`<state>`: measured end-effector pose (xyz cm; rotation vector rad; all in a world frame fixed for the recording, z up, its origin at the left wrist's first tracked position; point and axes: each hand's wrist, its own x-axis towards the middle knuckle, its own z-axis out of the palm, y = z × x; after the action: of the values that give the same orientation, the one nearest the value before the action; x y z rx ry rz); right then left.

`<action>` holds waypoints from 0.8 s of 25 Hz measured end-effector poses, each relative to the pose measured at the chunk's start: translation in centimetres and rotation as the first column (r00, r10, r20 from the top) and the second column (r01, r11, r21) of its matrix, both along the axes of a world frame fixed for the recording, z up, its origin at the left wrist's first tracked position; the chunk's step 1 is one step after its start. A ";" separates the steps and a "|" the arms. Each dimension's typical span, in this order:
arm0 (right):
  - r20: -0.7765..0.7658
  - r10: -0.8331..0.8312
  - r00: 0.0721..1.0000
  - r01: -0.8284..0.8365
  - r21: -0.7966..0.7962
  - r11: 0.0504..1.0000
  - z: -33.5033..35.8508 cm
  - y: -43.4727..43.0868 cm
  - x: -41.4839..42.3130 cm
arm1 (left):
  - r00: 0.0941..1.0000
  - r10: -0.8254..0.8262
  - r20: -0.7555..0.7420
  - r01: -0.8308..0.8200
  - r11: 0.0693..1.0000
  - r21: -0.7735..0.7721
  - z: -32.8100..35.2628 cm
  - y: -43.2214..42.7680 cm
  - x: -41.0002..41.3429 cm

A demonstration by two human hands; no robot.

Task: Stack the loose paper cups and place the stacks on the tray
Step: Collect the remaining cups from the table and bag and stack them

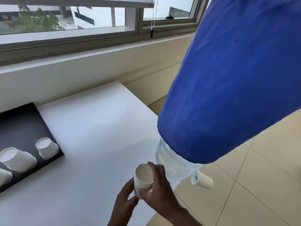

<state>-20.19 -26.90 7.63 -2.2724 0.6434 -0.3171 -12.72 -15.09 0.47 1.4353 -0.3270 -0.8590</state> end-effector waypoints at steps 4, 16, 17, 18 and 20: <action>-0.093 0.050 0.994 -0.046 0.044 0.998 -2.3 -2.8 -5.0 | 0.976 -0.051 0.210 0.022 0.990 0.138 -1.0 -3.2 -5.2; -0.046 -0.009 0.999 0.008 -0.019 1.000 -6.3 -19.7 -18.4 | 0.935 0.245 0.256 -0.323 0.886 0.332 -3.9 -13.7 -17.4; -0.136 -0.033 0.990 0.026 -0.056 0.998 -7.3 -21.3 -18.7 | 0.940 0.219 0.262 -0.301 0.892 0.336 -4.5 -14.2 -17.9; -0.248 -0.035 0.968 0.013 -0.090 0.996 -8.3 -22.7 -18.7 | 0.946 0.202 0.252 -0.285 0.890 0.355 -5.2 -14.6 -18.2; -0.435 0.008 0.900 -0.074 -0.133 0.988 -10.2 -24.7 -18.1 | 0.957 0.176 0.230 -0.251 0.900 0.357 -6.7 -15.8 -18.8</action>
<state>-38.28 -51.56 -2.52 -2.5184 0.8156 0.1808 -31.47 -30.86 -6.21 1.8890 -0.1425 -0.6228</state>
